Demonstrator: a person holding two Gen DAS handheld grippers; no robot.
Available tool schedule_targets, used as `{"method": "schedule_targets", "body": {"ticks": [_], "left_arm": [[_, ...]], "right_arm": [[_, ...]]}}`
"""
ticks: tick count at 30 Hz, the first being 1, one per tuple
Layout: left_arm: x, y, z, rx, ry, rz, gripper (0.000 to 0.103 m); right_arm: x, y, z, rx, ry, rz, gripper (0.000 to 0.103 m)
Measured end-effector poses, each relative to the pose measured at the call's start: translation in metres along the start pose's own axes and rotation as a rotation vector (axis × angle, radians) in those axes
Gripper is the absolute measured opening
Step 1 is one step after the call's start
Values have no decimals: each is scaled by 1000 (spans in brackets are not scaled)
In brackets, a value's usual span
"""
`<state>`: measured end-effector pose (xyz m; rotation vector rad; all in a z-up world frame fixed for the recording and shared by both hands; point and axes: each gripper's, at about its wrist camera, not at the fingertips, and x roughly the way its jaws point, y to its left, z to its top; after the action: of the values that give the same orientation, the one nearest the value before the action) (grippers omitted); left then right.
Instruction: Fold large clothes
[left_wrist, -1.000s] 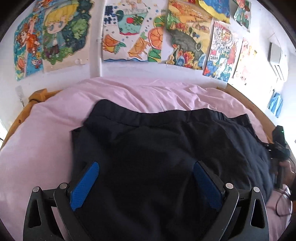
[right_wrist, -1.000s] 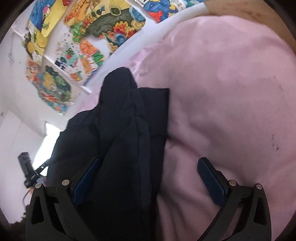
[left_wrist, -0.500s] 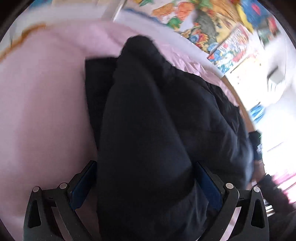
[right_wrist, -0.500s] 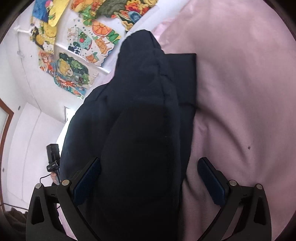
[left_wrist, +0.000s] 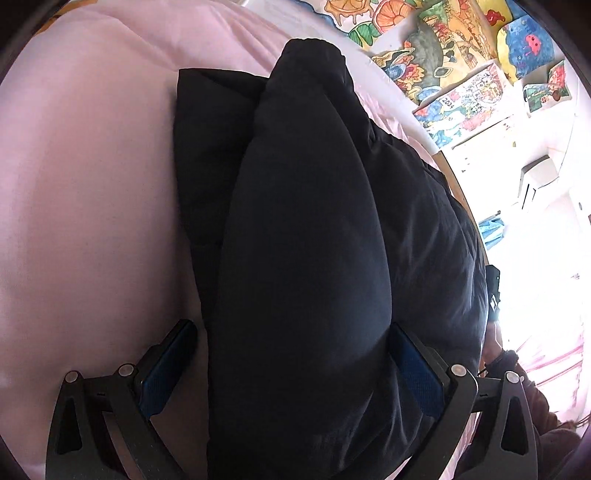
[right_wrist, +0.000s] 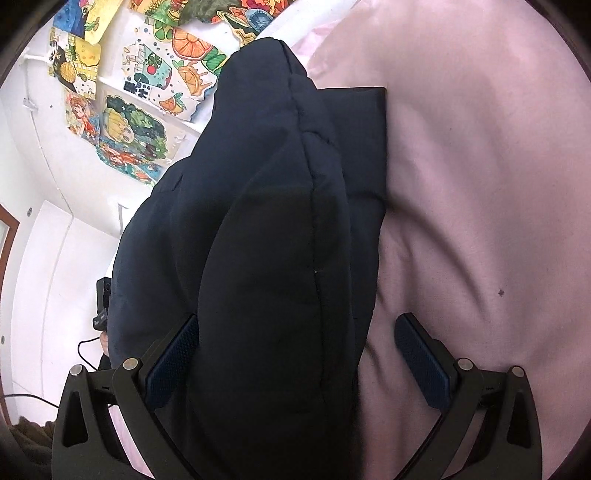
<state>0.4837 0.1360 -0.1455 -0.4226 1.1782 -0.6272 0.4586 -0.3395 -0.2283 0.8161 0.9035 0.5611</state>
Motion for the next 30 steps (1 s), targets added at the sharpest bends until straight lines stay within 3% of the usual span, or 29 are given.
{"method": "schedule_targets", "body": {"ticks": [8,9,13,19,22,26,30], "left_arm": [[4,-4,-5,14,-7,-10,100],[4,-5,-5,11,-11,-16,92],[4,-10,-4,-7,-37,1,82],[1,-17,-5,-37,-68,62,64],[-3,-24,-4,-50,-87,114,52],[-10,-51,-7,-23,-106,245,33],[-21,-95,-7,56,-135,378,23]], "right_arm": [[-2,7,-6,-24,-8,-48,102],[-3,8,-6,-21,-7,-46,99],[-5,4,-9,22,-4,11,78],[-2,11,-12,36,-20,-4,64],[-3,16,-14,19,-29,-39,59],[-9,35,-12,-37,-43,-108,48],[-24,62,-14,-107,-70,-182,31]]}}
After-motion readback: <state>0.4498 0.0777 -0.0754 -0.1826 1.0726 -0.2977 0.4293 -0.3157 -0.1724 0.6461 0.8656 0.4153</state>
